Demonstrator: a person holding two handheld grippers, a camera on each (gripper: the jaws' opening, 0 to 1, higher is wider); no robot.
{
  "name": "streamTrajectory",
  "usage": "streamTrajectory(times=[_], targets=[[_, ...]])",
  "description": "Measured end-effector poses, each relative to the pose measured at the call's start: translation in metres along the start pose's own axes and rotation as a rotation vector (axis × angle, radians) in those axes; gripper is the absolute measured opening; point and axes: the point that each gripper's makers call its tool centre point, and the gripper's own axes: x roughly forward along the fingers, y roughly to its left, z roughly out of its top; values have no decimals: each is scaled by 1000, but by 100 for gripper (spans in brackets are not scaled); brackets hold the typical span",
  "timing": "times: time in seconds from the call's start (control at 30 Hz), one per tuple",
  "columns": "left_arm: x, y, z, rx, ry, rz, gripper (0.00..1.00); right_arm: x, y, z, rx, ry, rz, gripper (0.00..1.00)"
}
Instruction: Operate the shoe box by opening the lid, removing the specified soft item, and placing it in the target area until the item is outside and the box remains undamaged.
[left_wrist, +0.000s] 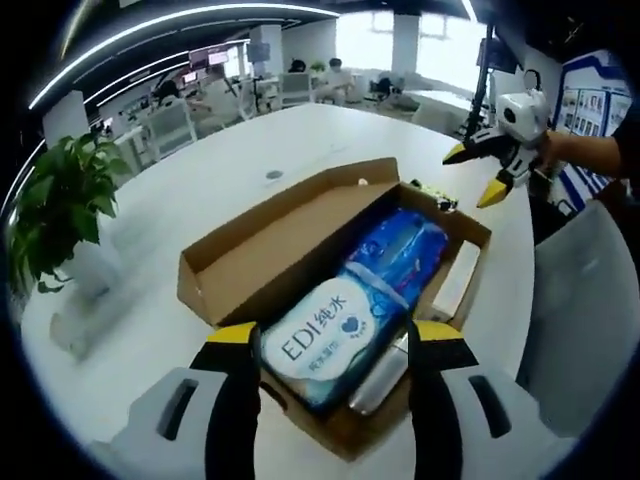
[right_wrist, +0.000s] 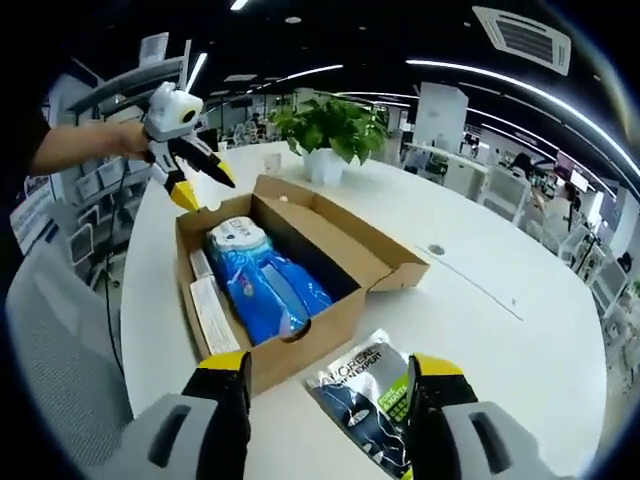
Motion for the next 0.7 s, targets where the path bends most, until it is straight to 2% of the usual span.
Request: streamTrajectory(times=[0.43, 0.7], targets=[[8, 2, -7, 160, 94, -53, 64, 11, 17, 25, -45, -13, 84, 68], [19, 2, -20, 277, 188, -102, 66, 21, 33, 35, -90, -5, 140, 70]])
